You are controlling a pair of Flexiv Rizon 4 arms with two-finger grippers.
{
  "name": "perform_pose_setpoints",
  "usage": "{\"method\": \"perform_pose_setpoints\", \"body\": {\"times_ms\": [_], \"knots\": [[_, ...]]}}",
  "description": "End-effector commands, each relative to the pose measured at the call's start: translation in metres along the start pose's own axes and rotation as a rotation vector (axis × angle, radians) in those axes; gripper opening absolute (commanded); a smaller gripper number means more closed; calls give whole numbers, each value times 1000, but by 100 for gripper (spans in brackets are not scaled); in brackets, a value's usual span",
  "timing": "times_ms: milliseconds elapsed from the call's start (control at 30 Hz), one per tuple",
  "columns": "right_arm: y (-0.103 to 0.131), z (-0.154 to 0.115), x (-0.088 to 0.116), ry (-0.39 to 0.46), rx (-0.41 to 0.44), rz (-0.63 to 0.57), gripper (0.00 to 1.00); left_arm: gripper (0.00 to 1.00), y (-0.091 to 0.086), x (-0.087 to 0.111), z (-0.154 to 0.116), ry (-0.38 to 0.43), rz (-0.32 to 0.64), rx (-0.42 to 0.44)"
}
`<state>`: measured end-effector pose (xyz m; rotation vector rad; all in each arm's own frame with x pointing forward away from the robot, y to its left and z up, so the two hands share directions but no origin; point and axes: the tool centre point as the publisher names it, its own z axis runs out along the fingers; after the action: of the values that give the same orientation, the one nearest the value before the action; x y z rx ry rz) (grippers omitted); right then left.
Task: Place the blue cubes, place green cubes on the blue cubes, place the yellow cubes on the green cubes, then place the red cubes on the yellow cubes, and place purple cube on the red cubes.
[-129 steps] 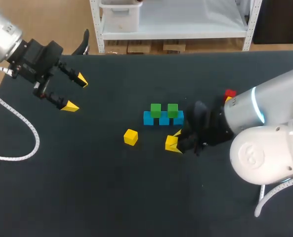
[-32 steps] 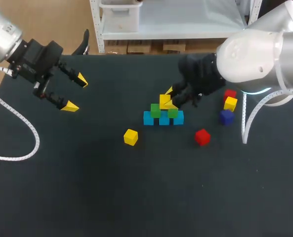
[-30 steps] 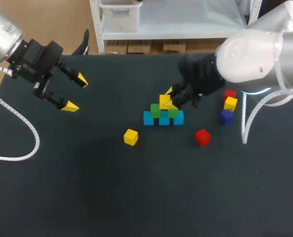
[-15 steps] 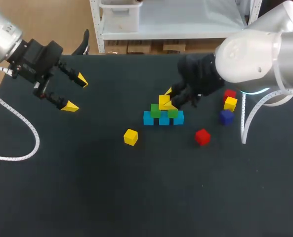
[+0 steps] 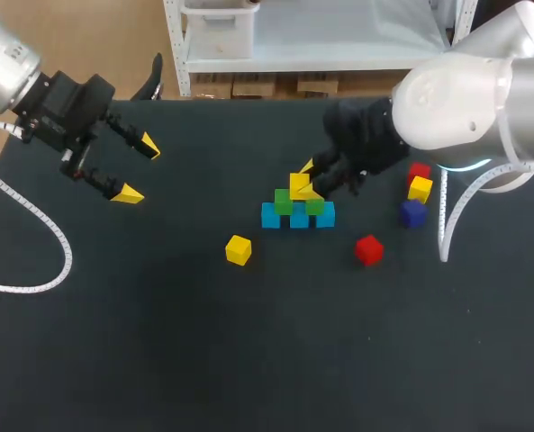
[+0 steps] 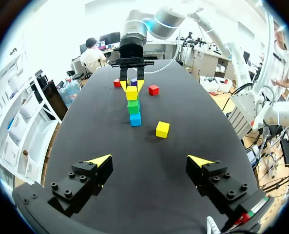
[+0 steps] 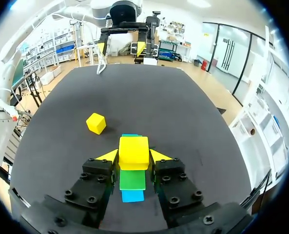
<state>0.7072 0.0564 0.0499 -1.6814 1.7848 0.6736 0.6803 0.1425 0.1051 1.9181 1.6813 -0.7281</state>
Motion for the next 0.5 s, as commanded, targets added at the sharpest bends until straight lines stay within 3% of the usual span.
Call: {"method": "perform_pose_setpoints", "body": {"times_ms": [33, 200, 333, 500], "knots": [[-2, 1, 1, -4, -4, -1, 14, 100, 0, 1, 0, -3, 4, 0], [-2, 1, 1, -4, -5, -1, 17, 100, 0, 1, 0, -3, 4, 0], [-2, 1, 1, -3, -5, -1, 27, 100, 0, 1, 0, -3, 4, 0], [-3, 0, 1, -2, -4, 0, 28, 100, 0, 1, 0, -3, 4, 0]]}}
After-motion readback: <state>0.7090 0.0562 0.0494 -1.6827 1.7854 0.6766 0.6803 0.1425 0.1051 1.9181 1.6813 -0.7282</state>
